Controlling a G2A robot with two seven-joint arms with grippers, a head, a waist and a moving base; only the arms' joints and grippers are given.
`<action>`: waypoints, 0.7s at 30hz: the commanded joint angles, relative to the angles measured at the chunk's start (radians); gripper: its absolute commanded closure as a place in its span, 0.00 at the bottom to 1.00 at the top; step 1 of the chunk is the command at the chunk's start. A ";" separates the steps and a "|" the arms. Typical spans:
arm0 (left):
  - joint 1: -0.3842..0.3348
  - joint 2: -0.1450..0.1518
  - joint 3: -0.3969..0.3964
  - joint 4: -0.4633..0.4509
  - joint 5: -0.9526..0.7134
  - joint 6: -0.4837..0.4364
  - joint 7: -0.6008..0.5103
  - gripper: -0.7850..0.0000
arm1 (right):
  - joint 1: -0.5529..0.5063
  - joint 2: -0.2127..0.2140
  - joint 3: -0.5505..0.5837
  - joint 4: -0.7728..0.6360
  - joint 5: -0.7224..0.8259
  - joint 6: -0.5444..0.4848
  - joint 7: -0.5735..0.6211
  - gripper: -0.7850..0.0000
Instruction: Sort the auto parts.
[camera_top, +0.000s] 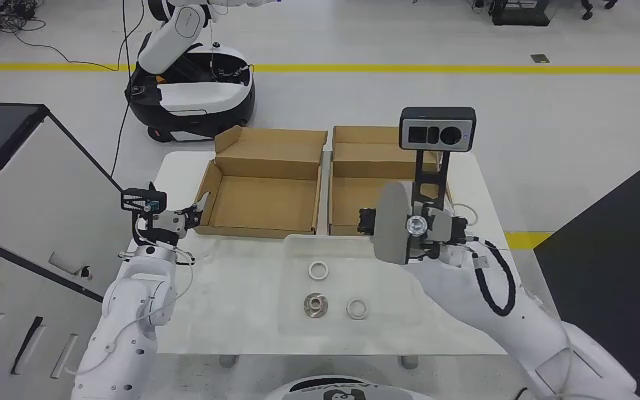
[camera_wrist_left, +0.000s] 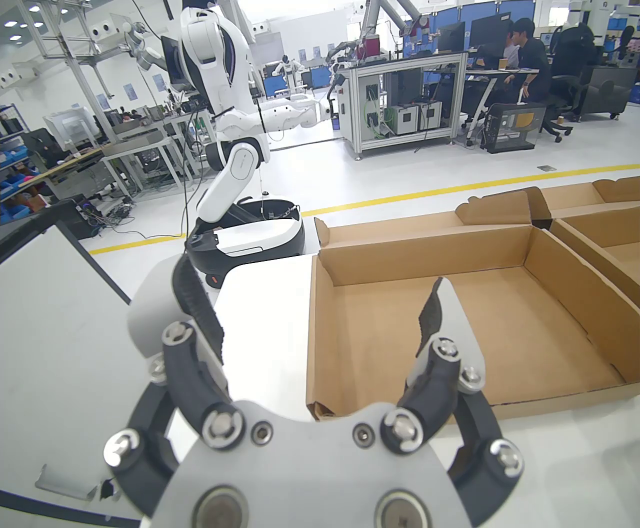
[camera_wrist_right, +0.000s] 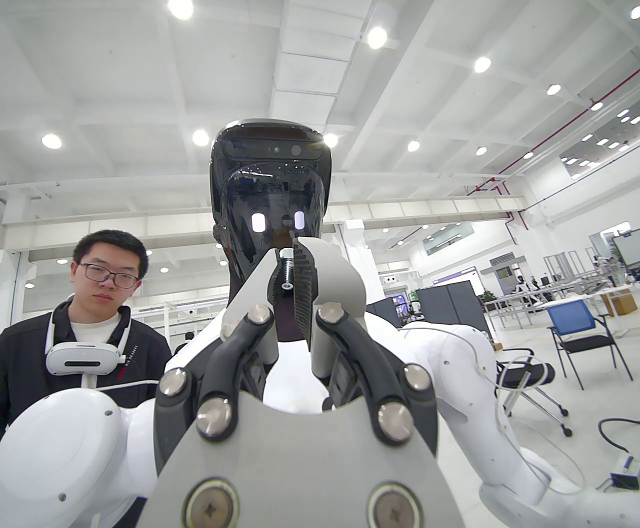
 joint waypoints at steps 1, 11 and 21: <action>0.000 0.000 0.000 0.000 0.000 0.000 0.000 0.00 | 0.000 0.000 0.000 0.000 0.000 0.000 0.000 1.00; 0.000 0.000 0.000 0.000 0.000 0.000 0.000 0.00 | -0.016 0.005 0.055 0.015 -0.085 0.047 -0.074 1.00; 0.000 0.000 0.000 0.000 0.000 0.000 0.000 0.00 | -0.146 0.060 0.331 -0.001 -0.452 0.394 -0.194 1.00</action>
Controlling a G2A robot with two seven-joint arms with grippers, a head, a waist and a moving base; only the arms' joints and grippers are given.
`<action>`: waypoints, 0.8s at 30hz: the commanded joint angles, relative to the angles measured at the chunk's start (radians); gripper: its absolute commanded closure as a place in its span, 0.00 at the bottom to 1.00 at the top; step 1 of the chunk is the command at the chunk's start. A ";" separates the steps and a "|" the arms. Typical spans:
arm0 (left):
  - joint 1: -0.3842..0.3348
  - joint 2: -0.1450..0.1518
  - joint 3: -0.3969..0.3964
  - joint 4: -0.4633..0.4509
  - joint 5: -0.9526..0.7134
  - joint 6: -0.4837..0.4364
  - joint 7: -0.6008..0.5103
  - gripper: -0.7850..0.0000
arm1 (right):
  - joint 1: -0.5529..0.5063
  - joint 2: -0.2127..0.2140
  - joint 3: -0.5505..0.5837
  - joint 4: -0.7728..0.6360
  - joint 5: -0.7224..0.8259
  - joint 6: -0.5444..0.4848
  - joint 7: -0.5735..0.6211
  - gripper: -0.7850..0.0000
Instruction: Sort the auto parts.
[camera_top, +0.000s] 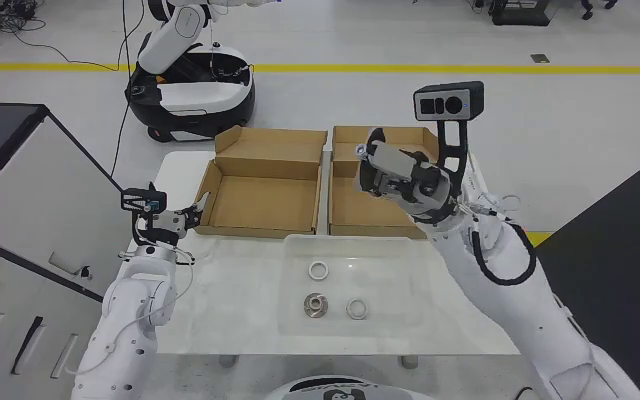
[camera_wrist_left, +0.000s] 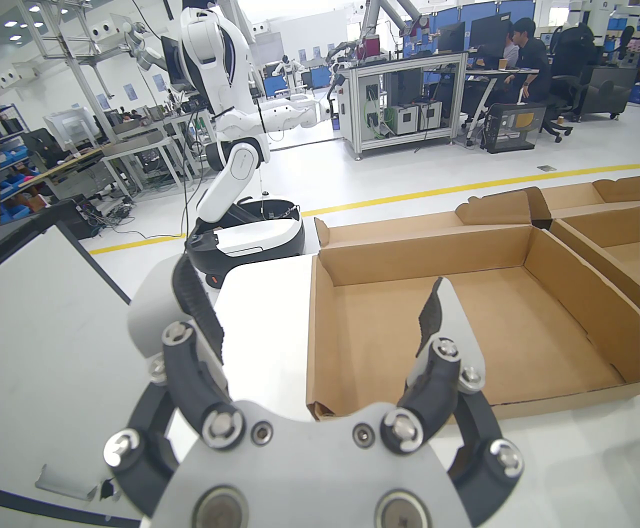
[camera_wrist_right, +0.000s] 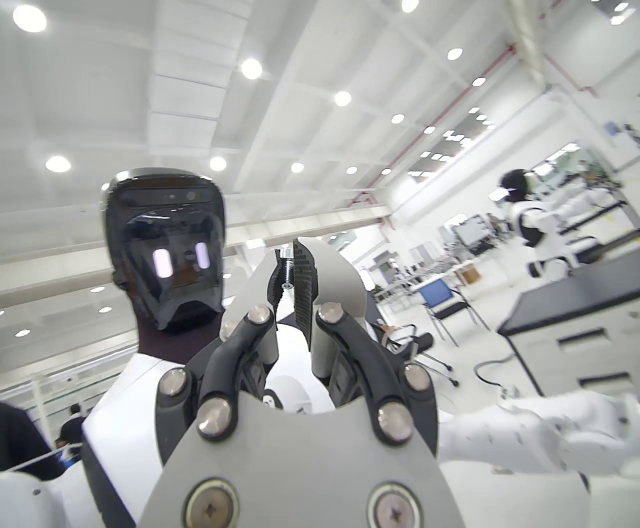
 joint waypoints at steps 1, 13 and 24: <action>0.000 0.000 0.000 0.000 0.000 0.000 0.000 0.00 | -0.034 0.013 0.069 -0.004 -0.070 0.086 0.000 1.00; 0.000 0.000 0.000 0.000 0.000 0.000 0.000 0.00 | -0.111 0.083 0.390 -0.099 -0.508 0.488 0.155 1.00; 0.000 0.000 0.000 0.000 0.000 0.000 0.000 0.00 | 0.083 0.110 0.369 -0.021 -0.776 0.630 0.309 1.00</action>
